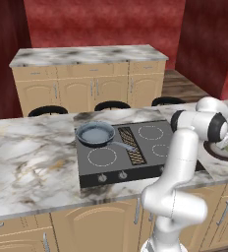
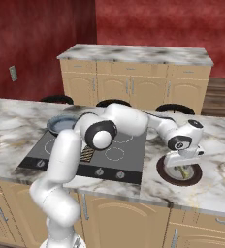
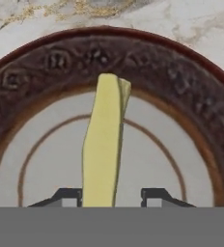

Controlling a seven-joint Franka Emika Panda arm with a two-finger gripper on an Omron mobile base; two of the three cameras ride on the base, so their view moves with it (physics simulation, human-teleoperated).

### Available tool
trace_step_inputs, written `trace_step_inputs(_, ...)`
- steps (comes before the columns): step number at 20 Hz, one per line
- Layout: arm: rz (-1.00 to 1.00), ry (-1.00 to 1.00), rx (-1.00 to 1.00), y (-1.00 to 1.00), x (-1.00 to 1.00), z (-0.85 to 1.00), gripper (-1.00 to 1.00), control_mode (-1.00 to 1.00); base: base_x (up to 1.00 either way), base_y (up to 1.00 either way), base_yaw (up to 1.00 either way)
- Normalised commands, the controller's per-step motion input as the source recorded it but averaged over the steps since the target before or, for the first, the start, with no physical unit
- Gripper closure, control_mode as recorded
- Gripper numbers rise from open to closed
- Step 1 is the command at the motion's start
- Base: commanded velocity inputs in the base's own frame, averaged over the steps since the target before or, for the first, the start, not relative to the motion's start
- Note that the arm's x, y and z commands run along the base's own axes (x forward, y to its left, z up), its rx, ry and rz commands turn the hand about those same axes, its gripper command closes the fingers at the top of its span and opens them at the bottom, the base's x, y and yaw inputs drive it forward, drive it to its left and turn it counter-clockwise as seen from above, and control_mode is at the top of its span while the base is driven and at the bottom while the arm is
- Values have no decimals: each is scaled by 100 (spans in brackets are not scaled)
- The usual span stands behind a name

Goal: Pick up the butter stick and place it in the pan. Then turn on the burner for the pan.

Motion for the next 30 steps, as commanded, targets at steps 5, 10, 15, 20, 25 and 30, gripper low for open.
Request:
trace_step_inputs(5,0,-1,0,0,-6,4,100,-100,0,0,0)
trace_step_inputs(10,-2,0,0,29,-12,32,100,-100,0,0,0)
trace_step_inputs(15,-8,0,-2,67,-7,47,100,-100,0,0,0)
trace_step_inputs(20,-12,0,-5,91,-14,41,100,-100,0,0,0)
trace_step_inputs(25,-14,0,-9,90,-19,32,100,-100,0,0,0)
trace_step_inputs(30,-16,0,-7,90,-3,46,100,-100,0,0,0)
